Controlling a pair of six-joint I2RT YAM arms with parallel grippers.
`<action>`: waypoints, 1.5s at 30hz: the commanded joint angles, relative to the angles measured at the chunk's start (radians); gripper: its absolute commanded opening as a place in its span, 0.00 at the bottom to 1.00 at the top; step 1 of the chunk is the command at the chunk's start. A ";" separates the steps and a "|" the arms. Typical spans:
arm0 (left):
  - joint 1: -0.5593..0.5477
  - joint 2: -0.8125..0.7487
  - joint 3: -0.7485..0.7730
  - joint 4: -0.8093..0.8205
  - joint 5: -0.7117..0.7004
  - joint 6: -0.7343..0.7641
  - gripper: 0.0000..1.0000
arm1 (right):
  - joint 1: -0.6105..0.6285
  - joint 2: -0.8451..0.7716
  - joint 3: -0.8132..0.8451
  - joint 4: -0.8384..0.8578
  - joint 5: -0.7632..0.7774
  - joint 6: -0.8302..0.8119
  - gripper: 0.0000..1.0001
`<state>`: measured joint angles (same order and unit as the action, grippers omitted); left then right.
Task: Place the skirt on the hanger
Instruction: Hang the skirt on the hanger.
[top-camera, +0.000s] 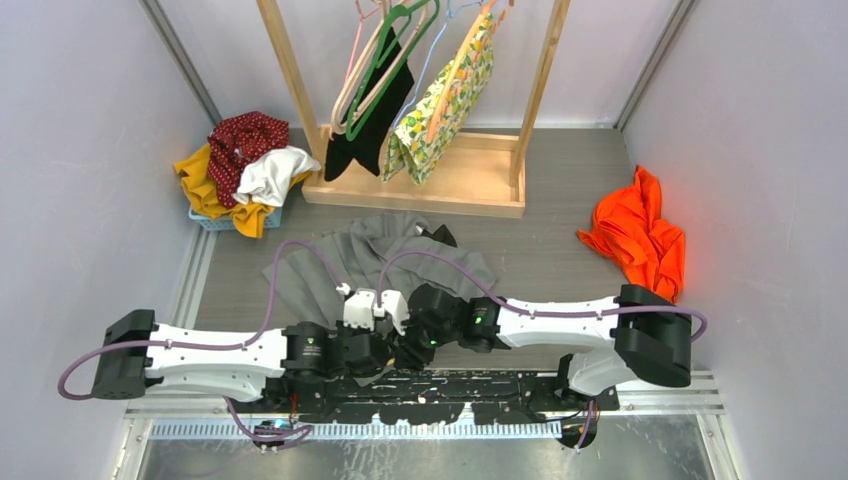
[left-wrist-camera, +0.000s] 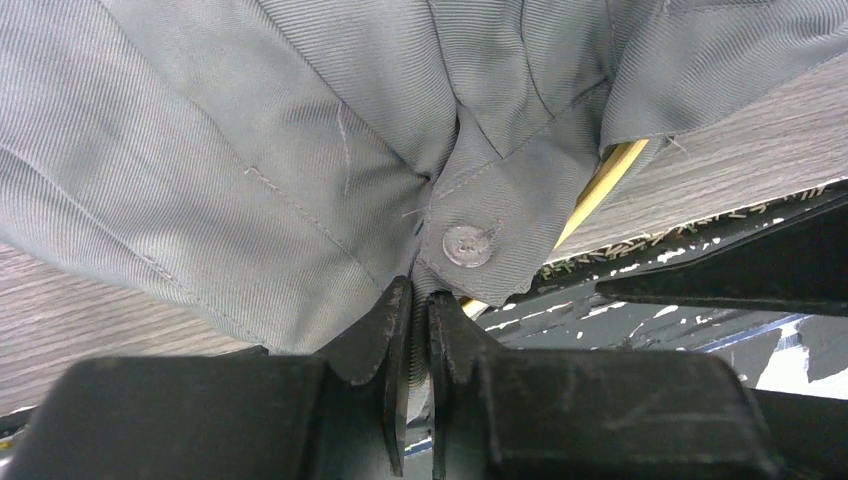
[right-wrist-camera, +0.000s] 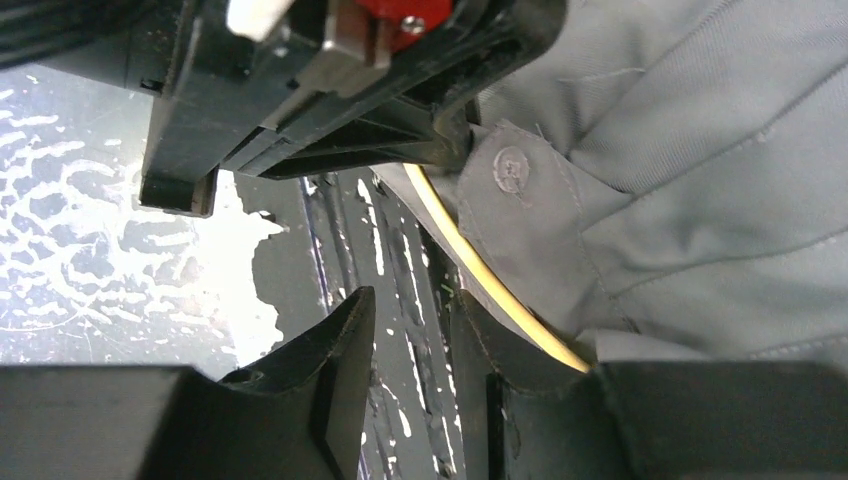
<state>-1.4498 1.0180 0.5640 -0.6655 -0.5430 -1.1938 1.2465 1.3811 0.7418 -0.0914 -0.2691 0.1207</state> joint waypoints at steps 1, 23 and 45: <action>0.001 -0.043 -0.003 -0.012 -0.053 -0.005 0.11 | 0.003 0.036 -0.011 0.151 -0.081 -0.030 0.39; 0.002 -0.103 -0.033 -0.051 -0.066 -0.049 0.10 | -0.044 0.164 -0.059 0.396 0.071 -0.019 0.51; 0.002 -0.147 -0.063 -0.064 -0.075 -0.066 0.10 | -0.103 0.186 0.004 0.405 -0.074 -0.038 0.52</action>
<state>-1.4425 0.8951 0.5056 -0.7418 -0.5835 -1.2457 1.1591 1.5650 0.6945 0.2413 -0.3061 0.1024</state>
